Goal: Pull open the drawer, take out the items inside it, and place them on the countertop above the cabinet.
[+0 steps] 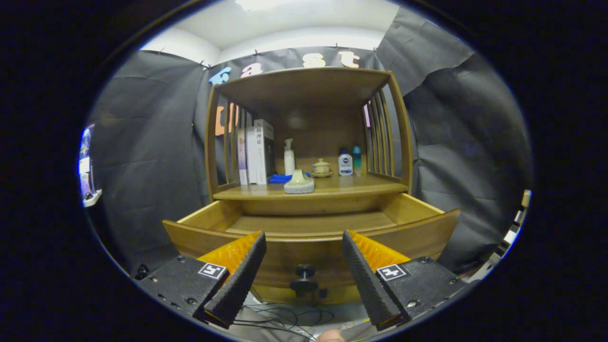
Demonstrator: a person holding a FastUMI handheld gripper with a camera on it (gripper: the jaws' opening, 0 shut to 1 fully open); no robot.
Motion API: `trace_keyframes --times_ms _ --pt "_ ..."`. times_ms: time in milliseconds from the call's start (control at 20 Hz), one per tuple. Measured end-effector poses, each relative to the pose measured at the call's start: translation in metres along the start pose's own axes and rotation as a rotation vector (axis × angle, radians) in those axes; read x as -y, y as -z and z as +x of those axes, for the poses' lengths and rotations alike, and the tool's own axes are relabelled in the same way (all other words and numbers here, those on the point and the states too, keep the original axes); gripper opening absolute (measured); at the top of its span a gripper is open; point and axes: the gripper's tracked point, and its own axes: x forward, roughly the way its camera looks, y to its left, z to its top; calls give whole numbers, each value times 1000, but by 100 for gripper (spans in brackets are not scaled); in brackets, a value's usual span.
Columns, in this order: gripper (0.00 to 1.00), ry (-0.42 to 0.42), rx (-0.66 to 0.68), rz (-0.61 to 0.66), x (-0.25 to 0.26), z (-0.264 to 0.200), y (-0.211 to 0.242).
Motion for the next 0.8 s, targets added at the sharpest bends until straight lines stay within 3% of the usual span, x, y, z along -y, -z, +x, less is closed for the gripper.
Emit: trace_keyframes --times_ms 300,800 --pt "100 27 -40 17 2 4 24" --pt "100 42 -48 -23 -2 24 26"
